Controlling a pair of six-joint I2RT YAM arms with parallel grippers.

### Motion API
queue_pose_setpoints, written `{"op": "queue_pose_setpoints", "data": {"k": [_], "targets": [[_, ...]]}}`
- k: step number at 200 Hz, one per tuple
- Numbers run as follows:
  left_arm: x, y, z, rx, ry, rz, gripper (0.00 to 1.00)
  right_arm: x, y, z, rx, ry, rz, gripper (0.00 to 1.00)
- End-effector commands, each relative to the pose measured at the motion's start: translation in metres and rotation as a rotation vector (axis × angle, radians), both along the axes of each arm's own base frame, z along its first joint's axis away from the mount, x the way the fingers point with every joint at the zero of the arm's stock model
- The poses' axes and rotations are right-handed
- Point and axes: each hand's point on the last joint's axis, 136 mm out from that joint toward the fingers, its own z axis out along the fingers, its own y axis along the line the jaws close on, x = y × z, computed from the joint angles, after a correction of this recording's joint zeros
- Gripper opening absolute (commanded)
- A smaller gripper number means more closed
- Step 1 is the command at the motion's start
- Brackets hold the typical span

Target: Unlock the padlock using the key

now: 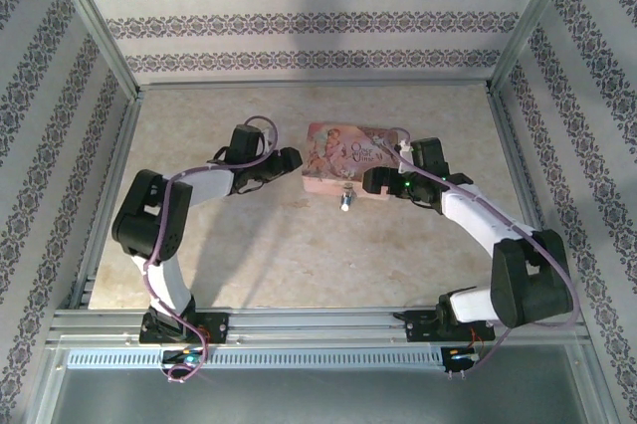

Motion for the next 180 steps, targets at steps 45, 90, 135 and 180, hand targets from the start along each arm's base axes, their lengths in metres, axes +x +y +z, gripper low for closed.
{"op": "queue_pose_setpoints", "data": {"k": [45,90,135,180], "targets": [[0.001,-0.019,0.018,-0.110,-0.037,-0.073,0.64,0.027,0.019,0.007,0.092,0.001,0.050,0.98],[0.000,-0.025,0.014,-0.126,-0.025,-0.102,0.57,0.048,0.031,0.009,0.102,-0.013,0.114,0.97],[-0.013,-0.026,0.018,-0.121,-0.034,-0.107,0.46,0.074,0.053,0.015,0.120,-0.046,0.189,0.95],[-0.039,-0.025,0.016,-0.142,-0.017,-0.072,0.46,0.095,0.048,0.021,0.064,-0.117,0.154,0.95]]}}
